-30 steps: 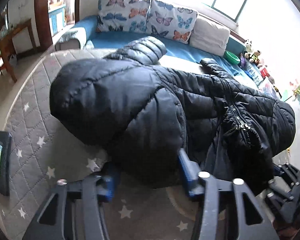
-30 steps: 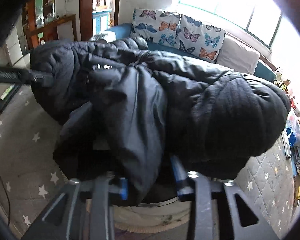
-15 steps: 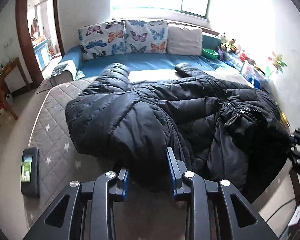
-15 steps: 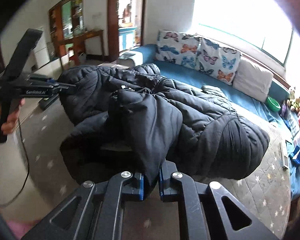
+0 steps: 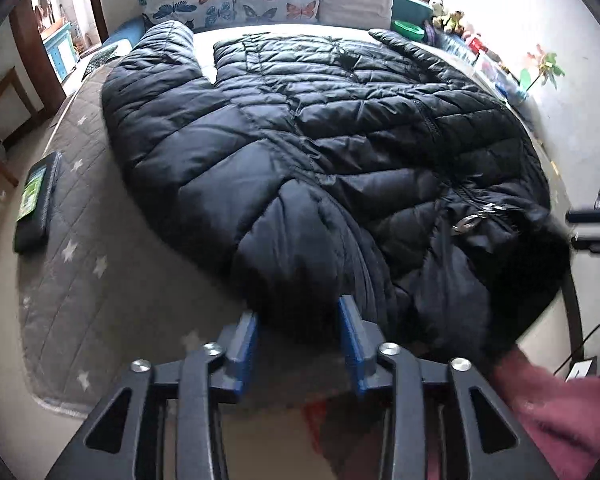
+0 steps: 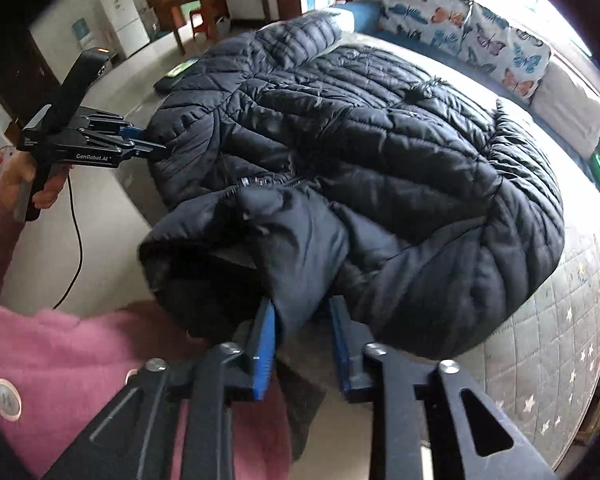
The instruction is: Fold large clothes
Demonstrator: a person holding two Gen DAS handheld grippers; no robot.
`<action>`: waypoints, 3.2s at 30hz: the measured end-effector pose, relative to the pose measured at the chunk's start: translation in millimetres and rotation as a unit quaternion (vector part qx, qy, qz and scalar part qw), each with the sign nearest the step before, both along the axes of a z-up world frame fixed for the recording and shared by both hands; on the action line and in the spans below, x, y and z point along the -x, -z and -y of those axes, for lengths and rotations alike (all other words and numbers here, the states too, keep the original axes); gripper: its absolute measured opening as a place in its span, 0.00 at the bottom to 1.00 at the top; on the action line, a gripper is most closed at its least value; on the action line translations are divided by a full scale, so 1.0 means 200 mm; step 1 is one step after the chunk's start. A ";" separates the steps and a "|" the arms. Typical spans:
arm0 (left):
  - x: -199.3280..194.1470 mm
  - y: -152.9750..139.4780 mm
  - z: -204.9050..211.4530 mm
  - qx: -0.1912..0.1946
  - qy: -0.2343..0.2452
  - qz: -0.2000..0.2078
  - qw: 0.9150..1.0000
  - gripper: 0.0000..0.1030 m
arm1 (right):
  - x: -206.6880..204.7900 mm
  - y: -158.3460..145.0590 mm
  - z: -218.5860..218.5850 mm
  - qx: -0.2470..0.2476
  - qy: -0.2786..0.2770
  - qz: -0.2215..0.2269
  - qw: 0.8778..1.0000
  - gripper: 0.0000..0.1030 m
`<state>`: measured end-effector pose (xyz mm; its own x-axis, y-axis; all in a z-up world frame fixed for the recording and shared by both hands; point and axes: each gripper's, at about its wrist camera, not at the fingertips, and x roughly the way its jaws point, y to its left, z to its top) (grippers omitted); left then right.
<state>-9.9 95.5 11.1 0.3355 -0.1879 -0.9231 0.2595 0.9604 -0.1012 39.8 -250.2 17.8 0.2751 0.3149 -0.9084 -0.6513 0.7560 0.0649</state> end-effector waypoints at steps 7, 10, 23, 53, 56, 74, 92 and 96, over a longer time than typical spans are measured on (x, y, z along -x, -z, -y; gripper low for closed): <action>0.03 -0.35 -0.08 -0.053 -0.010 0.093 0.994 0.84 | -0.13 -0.14 0.08 -0.009 0.022 0.043 0.999 0.52; -0.10 -0.46 -0.07 -0.037 -0.013 0.120 0.992 0.84 | -0.28 -0.13 0.10 0.001 0.055 0.089 0.995 0.66; -1.00 -0.33 0.18 -0.010 0.004 0.092 0.996 0.84 | -1.41 0.25 0.17 -0.067 0.180 -0.043 0.980 0.66; -1.83 0.29 -0.05 0.007 -0.053 -0.047 0.997 0.82 | -1.62 0.62 0.38 -0.059 0.301 -0.097 0.947 0.70; -1.86 0.34 0.00 0.003 -0.040 -0.051 0.998 0.67 | -1.64 0.63 0.34 -0.057 0.294 -0.094 0.949 0.71; -1.84 0.19 0.16 -0.018 -0.081 0.067 0.994 0.35 | -1.89 0.33 0.25 0.036 0.318 0.047 0.946 0.25; -1.19 0.31 0.48 0.016 0.008 0.056 0.998 0.73 | -1.03 0.62 0.05 0.029 0.152 0.046 0.987 0.27; -1.18 0.38 0.50 0.005 0.010 0.050 0.999 0.78 | -0.98 0.55 0.20 -0.033 0.171 0.034 0.984 0.27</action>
